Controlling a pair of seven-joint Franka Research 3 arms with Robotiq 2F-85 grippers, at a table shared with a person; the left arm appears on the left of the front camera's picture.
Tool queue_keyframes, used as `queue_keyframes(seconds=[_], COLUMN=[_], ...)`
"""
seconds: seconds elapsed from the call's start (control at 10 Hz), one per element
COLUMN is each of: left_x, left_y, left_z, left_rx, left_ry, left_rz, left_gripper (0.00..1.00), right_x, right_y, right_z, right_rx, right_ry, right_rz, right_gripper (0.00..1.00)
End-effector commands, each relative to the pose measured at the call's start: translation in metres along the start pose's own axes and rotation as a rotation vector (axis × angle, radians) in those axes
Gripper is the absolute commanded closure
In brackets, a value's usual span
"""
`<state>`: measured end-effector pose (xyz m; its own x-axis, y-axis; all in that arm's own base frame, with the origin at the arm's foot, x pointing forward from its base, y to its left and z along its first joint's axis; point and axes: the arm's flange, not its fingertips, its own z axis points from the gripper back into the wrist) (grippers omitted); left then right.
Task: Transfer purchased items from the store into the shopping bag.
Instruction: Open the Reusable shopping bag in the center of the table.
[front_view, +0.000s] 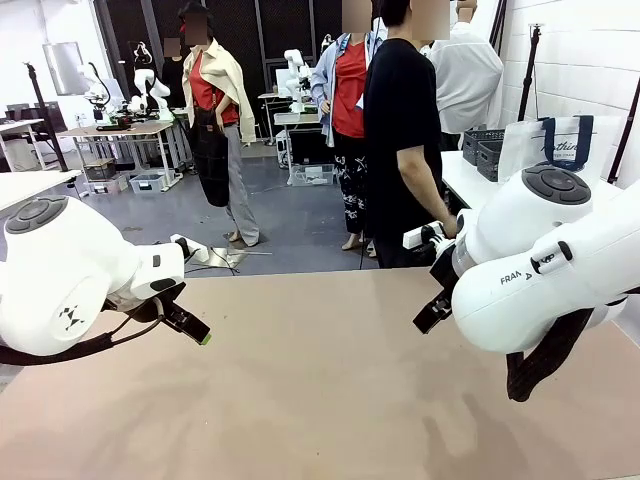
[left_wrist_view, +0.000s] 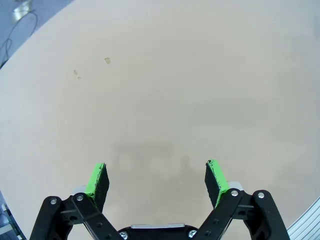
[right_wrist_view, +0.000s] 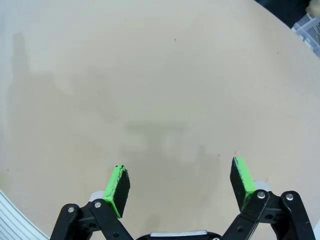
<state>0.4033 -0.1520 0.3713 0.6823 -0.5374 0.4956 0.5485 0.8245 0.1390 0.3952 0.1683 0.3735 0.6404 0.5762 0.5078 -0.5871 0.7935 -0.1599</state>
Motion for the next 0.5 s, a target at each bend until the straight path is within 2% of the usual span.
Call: queue_keyframes(seconds=[0.0, 0.4], left_x=[-0.0003, -0.0003], left_y=[0.0010, 0.0010], left_z=[0.0000, 0.0000], left_rx=[0.001, 0.001], left_ry=[0.000, 0.000], left_rz=[0.002, 0.002], left_gripper=[0.00, 0.00], right_x=[0.0000, 0.0000], right_y=[-0.0001, -0.0001], right_z=[0.0000, 0.0000], right_rx=[0.000, 0.000], right_ry=[0.000, 0.000], right_rz=[0.000, 0.000], right_gripper=[0.00, 0.00])
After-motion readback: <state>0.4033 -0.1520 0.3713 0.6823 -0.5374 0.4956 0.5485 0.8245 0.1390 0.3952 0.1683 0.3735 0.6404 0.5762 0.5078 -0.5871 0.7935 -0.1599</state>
